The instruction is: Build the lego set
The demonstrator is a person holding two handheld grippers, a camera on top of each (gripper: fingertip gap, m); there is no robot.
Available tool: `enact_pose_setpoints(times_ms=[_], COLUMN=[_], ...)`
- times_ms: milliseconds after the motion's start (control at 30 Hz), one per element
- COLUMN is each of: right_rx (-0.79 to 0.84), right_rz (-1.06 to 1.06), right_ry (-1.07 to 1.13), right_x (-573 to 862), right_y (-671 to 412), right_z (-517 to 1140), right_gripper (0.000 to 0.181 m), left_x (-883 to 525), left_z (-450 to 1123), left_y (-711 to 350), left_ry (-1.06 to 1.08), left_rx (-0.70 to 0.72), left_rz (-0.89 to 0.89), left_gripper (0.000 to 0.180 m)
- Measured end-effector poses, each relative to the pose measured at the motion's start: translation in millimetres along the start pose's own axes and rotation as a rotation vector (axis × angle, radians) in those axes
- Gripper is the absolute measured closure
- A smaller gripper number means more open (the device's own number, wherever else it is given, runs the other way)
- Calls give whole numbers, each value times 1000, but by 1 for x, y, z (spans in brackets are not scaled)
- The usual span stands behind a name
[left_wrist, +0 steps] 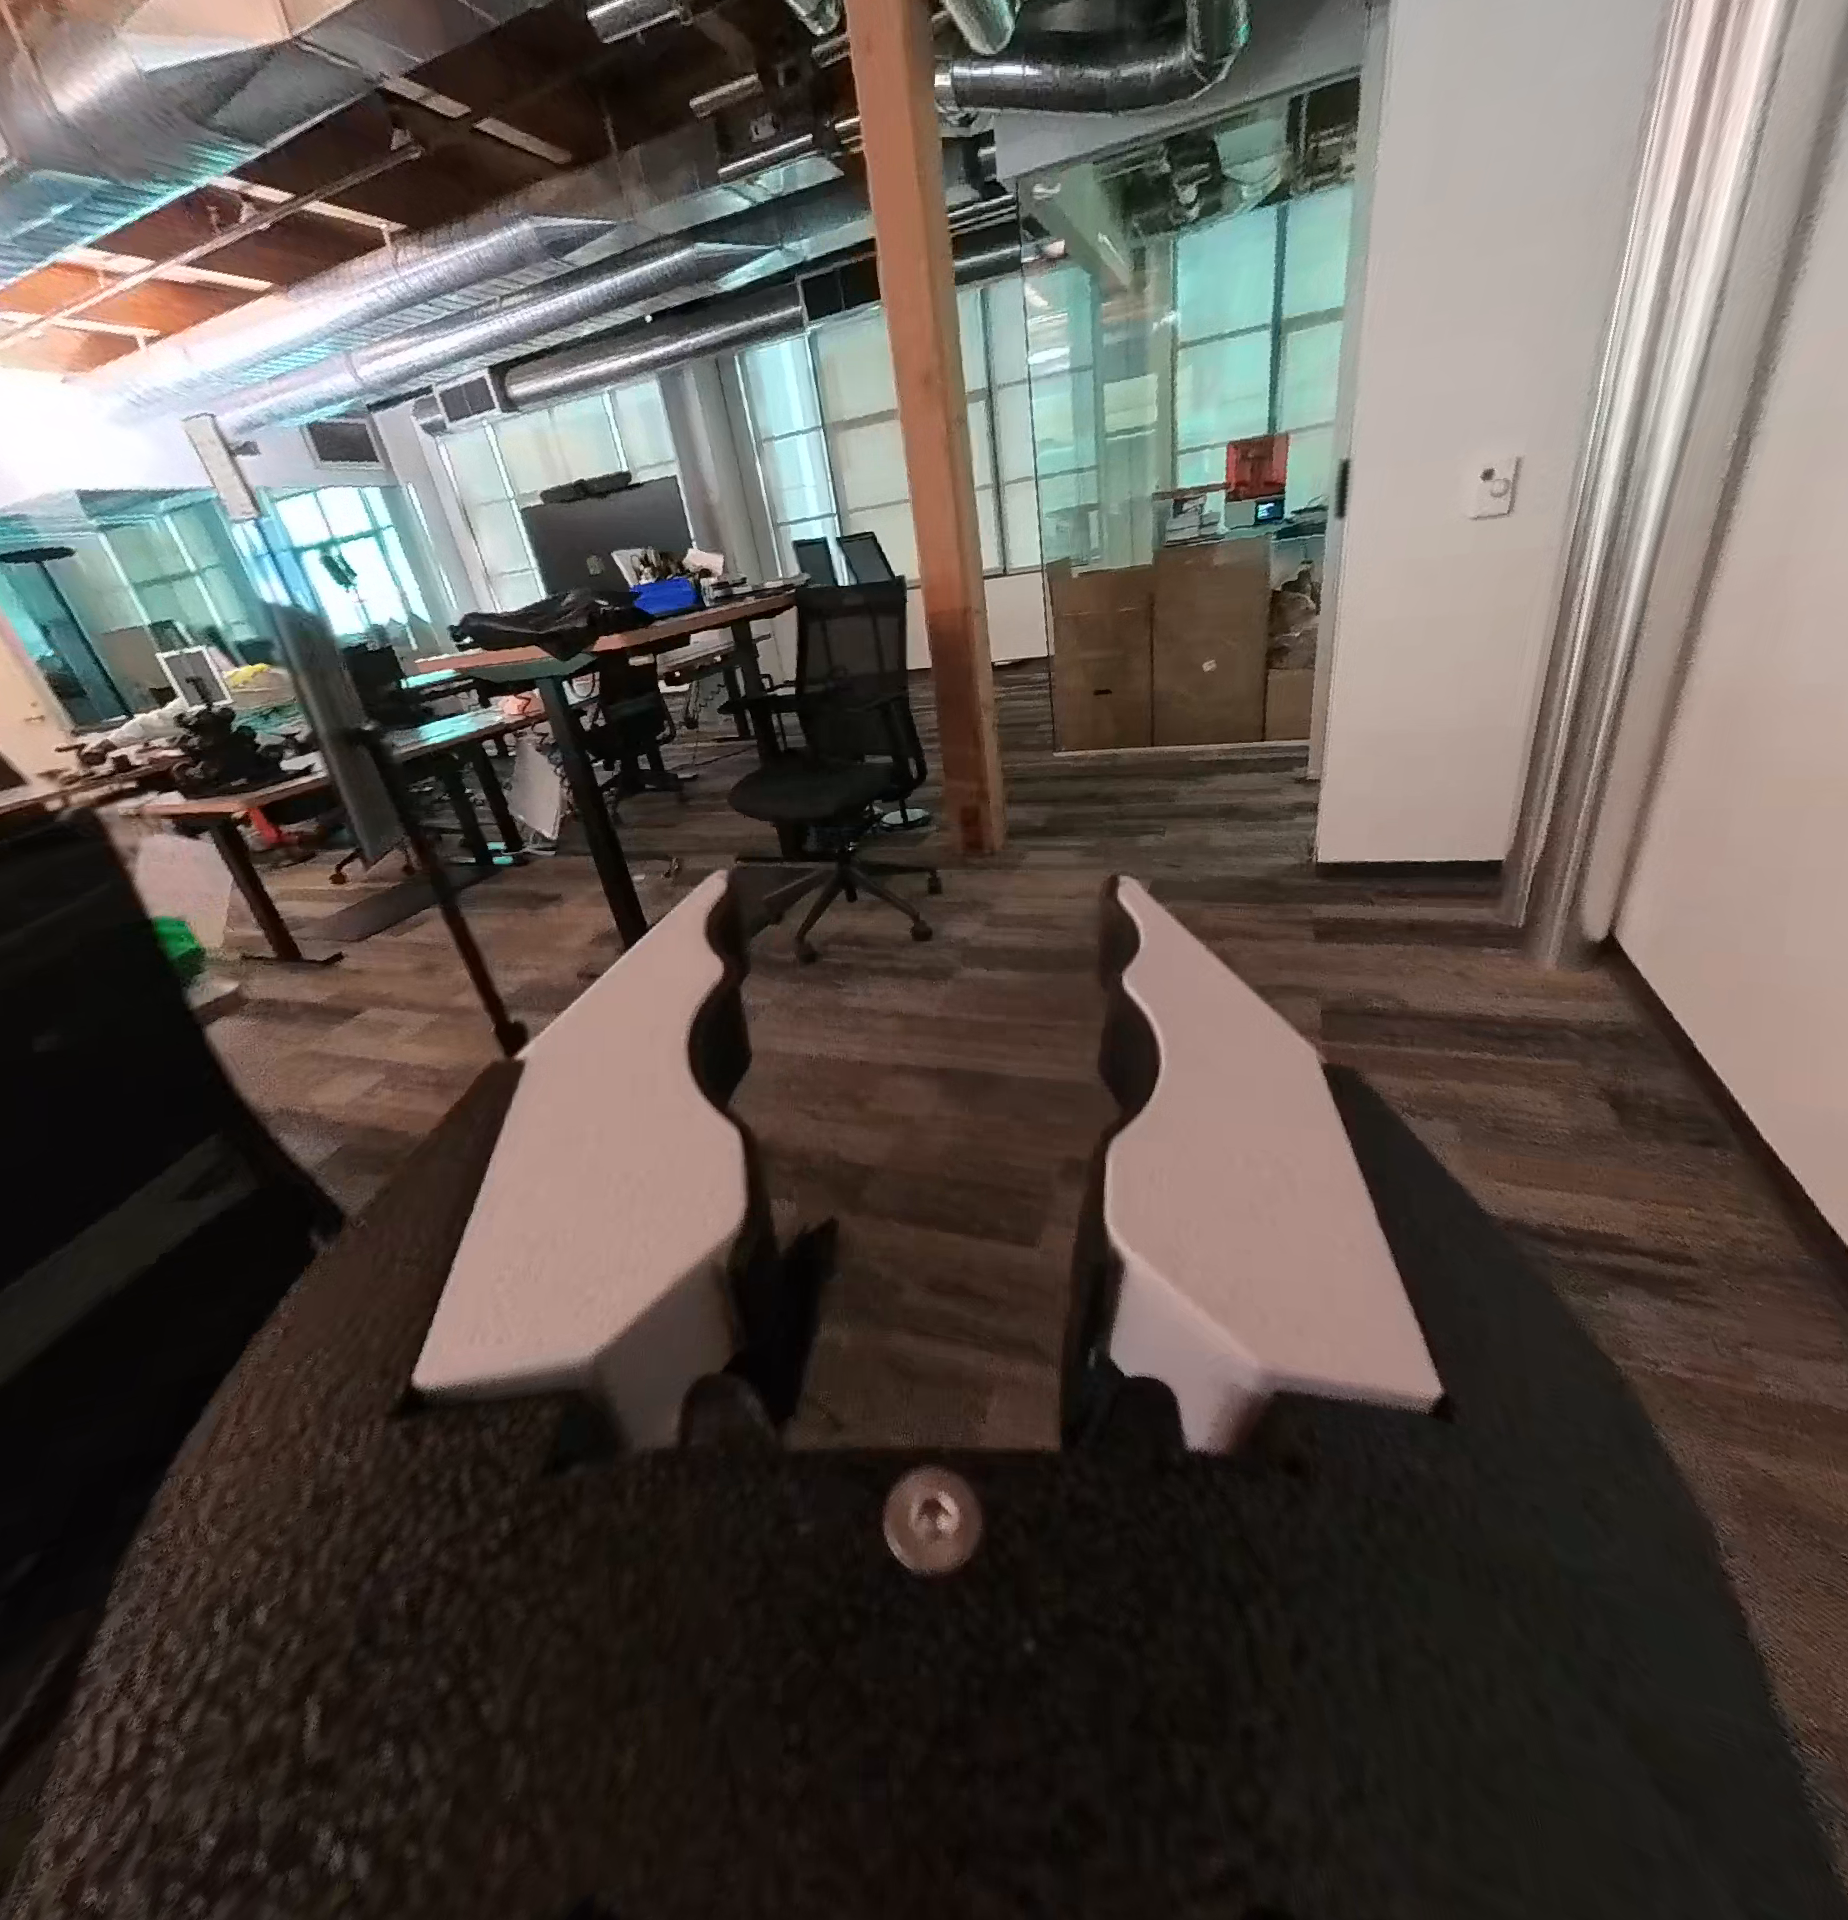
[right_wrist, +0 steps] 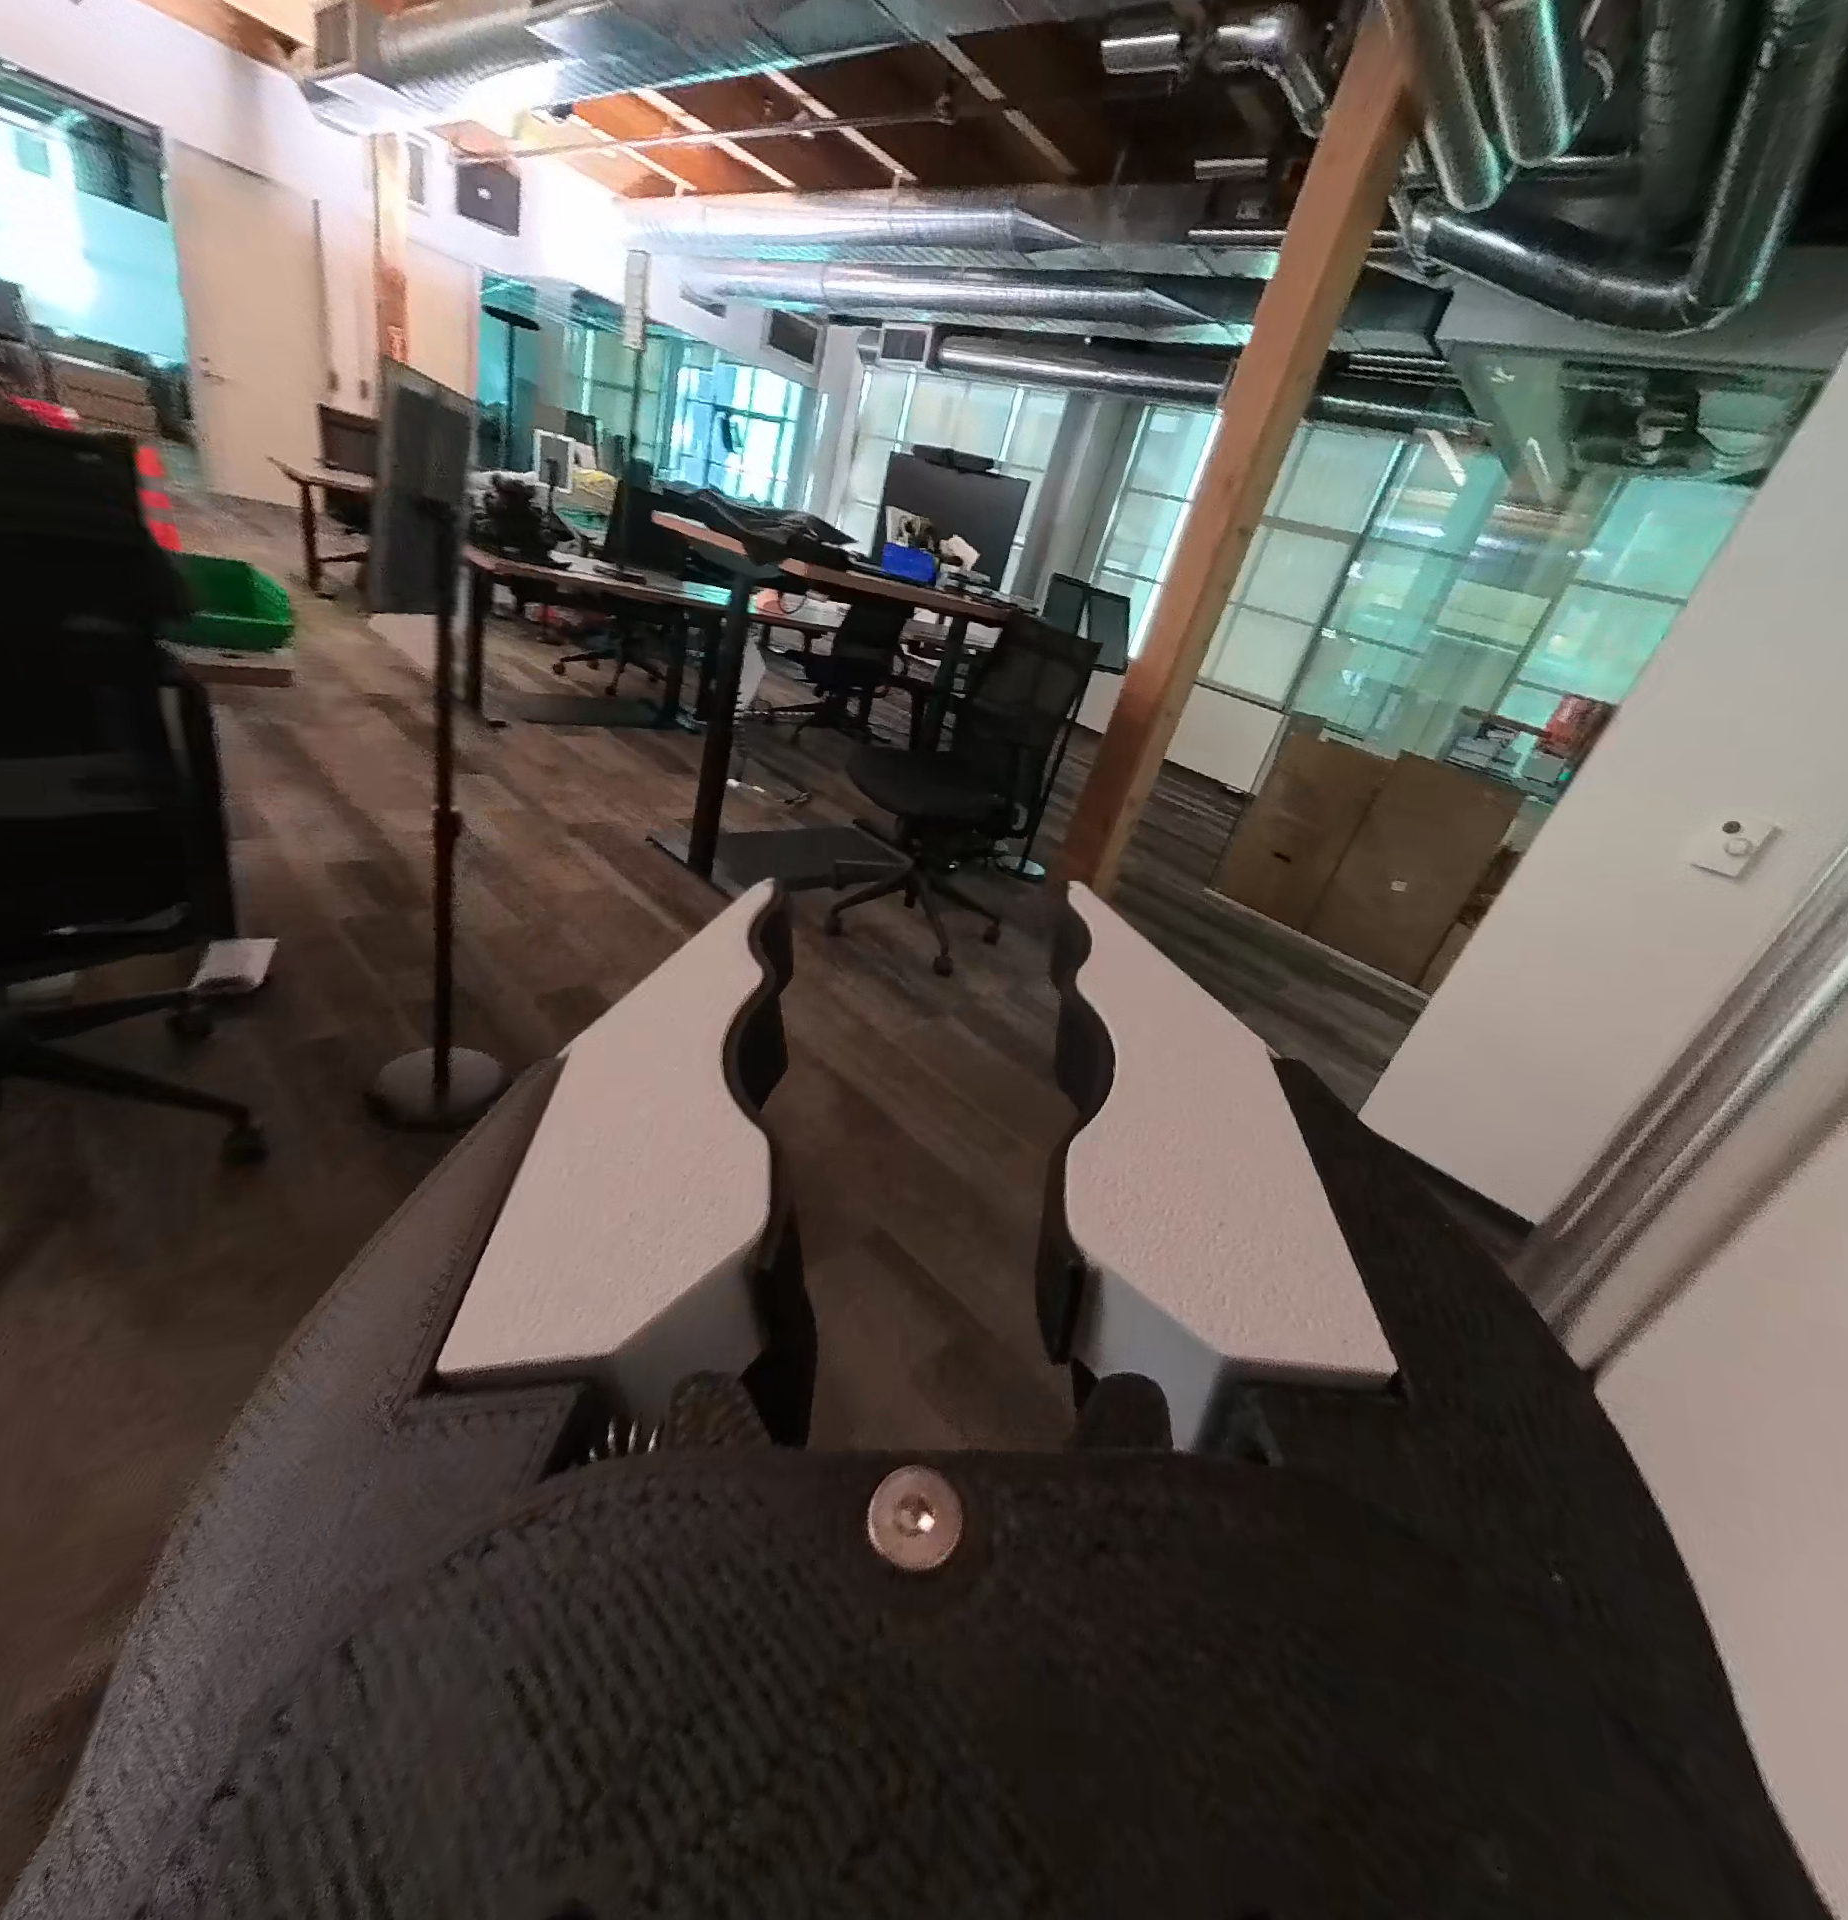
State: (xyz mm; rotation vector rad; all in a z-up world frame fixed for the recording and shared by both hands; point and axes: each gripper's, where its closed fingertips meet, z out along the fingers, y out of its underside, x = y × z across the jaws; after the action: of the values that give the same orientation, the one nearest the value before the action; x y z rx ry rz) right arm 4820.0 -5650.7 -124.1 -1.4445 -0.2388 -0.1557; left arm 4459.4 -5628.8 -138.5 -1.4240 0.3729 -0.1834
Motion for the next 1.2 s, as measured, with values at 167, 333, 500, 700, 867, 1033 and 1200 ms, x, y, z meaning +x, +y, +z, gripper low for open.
enact_pose_setpoints(times_ms=[167,333,500,700,867,1033,1200], right_rx=[-21,-75,-79,0,70,124,117], right_rz=[-11,-47,-108,-67,-43,7,22], right_ry=[31,82,80,-87,-326,-521,-664], right_x=[27,63,92,77,-15,-122,-222], right_y=[7,40,83,98,90,100,104], right_z=[162,298,470,737,947,1121,1291], right_gripper=[132,132,132,133,132,127,116], left_x=[-40,-50,-87,-181,-275,-385,-501], left_z=[187,364,529,704,815,924,1074], left_y=[24,47,81,90,113,174,208], left_ry=[72,176,172,32,-103,-194,-182], left_rx=[-26,-25,9,74,24,-22,-43], left_rz=[2,-62,-97,-139,-2,-34,-96], left_gripper=[114,113,113,123,123,116,90])
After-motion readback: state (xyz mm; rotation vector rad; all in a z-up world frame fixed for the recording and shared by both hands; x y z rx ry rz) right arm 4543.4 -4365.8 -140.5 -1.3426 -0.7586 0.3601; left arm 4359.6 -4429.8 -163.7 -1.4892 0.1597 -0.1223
